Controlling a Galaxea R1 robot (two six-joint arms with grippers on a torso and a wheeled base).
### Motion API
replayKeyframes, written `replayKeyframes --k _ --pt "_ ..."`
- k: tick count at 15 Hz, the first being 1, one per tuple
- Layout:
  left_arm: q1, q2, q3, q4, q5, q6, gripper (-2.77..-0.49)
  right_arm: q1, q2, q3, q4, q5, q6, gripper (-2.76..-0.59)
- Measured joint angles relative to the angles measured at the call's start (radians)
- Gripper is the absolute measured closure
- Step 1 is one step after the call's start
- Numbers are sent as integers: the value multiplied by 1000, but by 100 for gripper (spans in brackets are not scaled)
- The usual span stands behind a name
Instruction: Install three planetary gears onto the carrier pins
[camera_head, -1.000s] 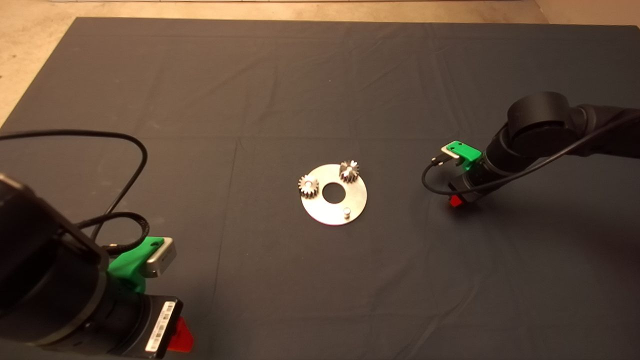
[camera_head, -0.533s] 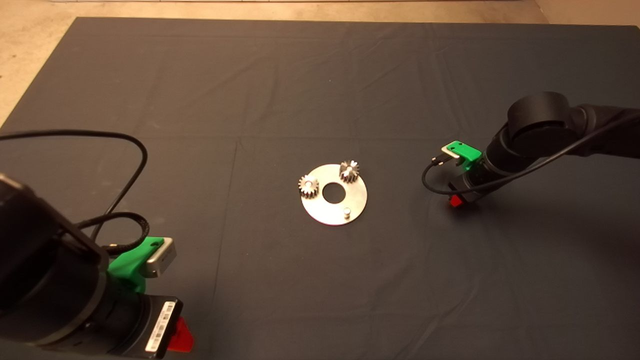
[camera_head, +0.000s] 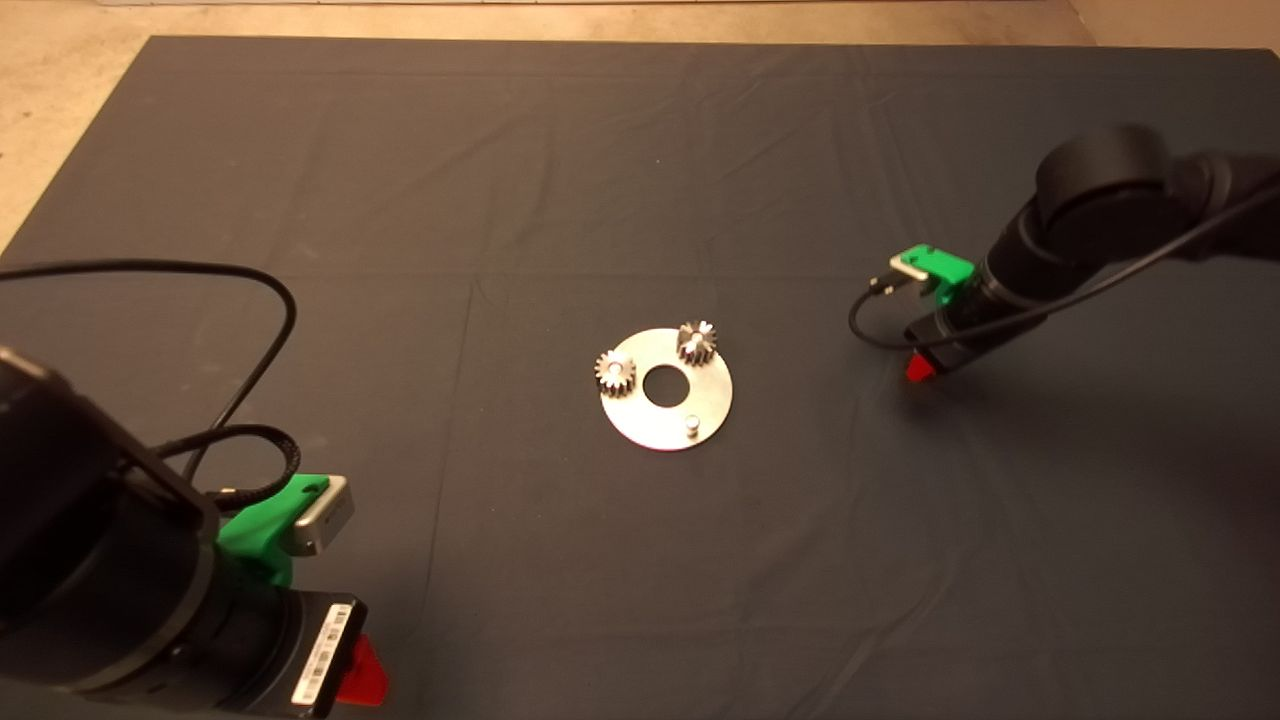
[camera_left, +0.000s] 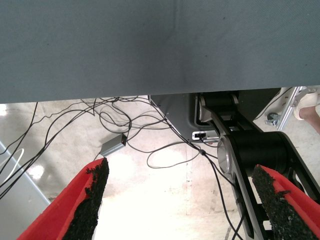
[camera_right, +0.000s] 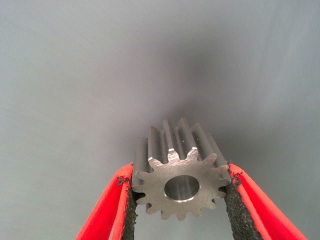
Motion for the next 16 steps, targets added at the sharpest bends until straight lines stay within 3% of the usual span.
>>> replayKeyframes --k 3,4,7,12,16 --pt "0 1 0 0 1 0 -204 16 161 -45 57 30 3 -107" --pt "0 2 0 0 0 0 -204 19 203 -74 79 33 4 -107" --pt "0 2 0 0 0 0 -204 34 272 -169 116 10 9 -107" --pt "0 2 0 0 0 0 -204 41 411 -231 161 19 10 -107" --pt "0 2 0 0 0 0 -204 70 466 -245 189 18 10 -107"
